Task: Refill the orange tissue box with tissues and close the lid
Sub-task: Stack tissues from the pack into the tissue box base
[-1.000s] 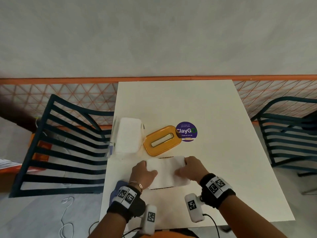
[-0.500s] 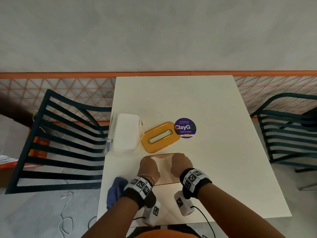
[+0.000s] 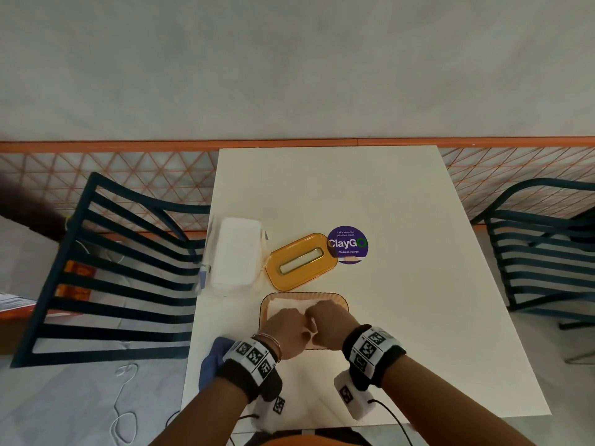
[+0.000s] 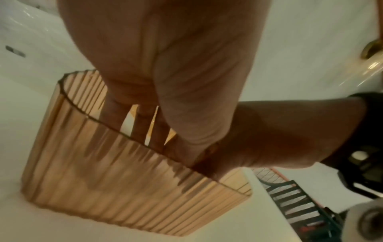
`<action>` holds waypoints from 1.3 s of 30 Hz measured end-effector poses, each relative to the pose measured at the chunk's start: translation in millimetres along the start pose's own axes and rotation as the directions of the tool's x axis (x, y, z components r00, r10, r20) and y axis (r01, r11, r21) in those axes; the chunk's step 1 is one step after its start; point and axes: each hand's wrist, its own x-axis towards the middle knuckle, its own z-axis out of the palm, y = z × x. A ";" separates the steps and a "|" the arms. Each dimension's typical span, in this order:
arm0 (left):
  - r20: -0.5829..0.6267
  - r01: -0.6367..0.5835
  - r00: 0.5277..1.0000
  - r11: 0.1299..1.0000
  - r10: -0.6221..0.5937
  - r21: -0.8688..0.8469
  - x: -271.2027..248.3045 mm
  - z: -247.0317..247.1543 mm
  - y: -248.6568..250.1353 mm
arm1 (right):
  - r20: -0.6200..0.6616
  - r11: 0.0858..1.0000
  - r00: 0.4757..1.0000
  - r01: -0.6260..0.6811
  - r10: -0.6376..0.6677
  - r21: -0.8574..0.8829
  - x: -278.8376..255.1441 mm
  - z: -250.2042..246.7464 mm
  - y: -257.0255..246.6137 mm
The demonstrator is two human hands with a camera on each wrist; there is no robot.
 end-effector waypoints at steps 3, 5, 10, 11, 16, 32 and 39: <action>0.122 0.023 0.992 0.987 -0.042 0.158 11.2 -1.6 -1.4 | 0.050 0.997 0.998 0.044 -0.041 -0.069 4.7 0.2 -3.0; 0.144 0.019 0.988 0.977 -0.050 0.210 16.5 -1.1 -3.1 | 0.044 0.995 0.998 0.052 -0.049 -0.090 5.8 -1.1 -0.7; 0.120 0.057 0.989 0.972 -0.086 0.227 21.1 4.7 -18.9 | 0.003 0.993 1.000 0.011 -0.010 -0.113 3.8 5.1 10.1; 0.128 0.058 0.988 0.970 -0.090 0.237 20.5 6.3 -20.6 | 0.008 0.992 1.000 0.001 0.000 -0.123 2.6 6.8 11.0; 0.022 0.092 0.995 0.996 -0.093 0.021 4.2 -10.6 -14.1 | -0.051 0.997 0.999 0.004 -0.008 -0.076 2.4 9.8 13.7; -0.358 0.474 0.718 0.796 -0.597 -0.375 40.7 -78.3 -141.3 | -0.355 0.886 0.882 -0.133 0.310 0.443 0.5 2.6 67.1; -0.372 0.478 0.669 0.755 -0.644 -0.448 44.8 -80.4 -143.0 | -0.339 0.864 0.878 -0.144 0.336 0.483 -1.7 -1.0 68.1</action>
